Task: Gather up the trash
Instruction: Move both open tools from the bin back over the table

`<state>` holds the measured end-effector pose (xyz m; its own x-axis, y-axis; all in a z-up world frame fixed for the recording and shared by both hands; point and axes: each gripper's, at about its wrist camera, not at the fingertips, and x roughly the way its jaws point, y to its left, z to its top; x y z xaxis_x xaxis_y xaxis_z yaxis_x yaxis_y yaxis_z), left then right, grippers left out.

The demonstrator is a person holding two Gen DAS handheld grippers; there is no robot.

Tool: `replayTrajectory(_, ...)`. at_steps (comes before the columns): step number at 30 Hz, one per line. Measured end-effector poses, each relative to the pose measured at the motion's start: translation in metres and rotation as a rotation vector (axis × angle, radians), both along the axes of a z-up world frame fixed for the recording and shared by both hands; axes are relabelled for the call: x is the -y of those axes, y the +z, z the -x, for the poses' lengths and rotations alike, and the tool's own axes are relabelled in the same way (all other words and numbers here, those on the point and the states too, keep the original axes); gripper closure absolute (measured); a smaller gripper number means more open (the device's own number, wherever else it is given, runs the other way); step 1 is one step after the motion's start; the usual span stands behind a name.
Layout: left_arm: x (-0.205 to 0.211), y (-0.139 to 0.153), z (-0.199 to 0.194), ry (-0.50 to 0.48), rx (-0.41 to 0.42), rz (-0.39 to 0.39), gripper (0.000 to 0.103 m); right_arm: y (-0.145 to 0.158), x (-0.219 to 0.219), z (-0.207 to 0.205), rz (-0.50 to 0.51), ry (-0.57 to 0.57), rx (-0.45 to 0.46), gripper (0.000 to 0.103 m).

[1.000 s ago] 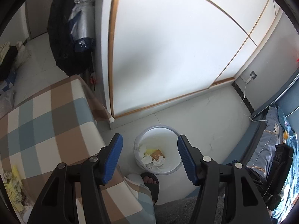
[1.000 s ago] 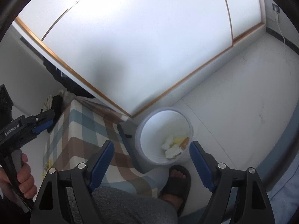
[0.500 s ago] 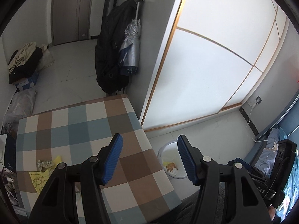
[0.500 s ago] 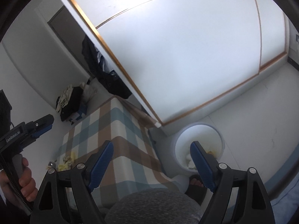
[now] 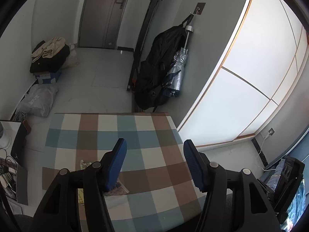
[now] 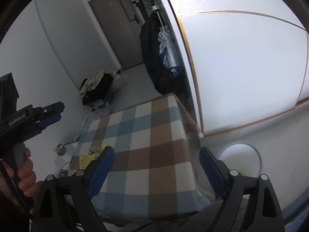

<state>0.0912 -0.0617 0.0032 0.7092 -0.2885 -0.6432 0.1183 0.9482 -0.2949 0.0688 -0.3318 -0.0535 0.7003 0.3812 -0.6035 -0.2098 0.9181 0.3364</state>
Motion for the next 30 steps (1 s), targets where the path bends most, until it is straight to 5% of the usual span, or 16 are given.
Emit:
replayTrajectory(13,-0.084,-0.047,0.002,0.106,-0.038,-0.031,0.046,-0.018,-0.094,-0.006,0.044,0.139,-0.03,0.013)
replayTrajectory(24,-0.142,-0.086,0.002,0.174,-0.171,0.117,0.046,-0.037,-0.157,-0.016,0.133,0.254,-0.054,0.014)
replayTrajectory(28,-0.155,-0.087,0.004,0.215,-0.189,0.153,0.03,-0.042,-0.175,-0.027,0.126,0.28,-0.086,0.014)
replayTrajectory(30,-0.161,-0.09,0.005,0.222,-0.199,0.171,0.03,-0.043,-0.185,-0.034,0.133,0.296,-0.089,0.014)
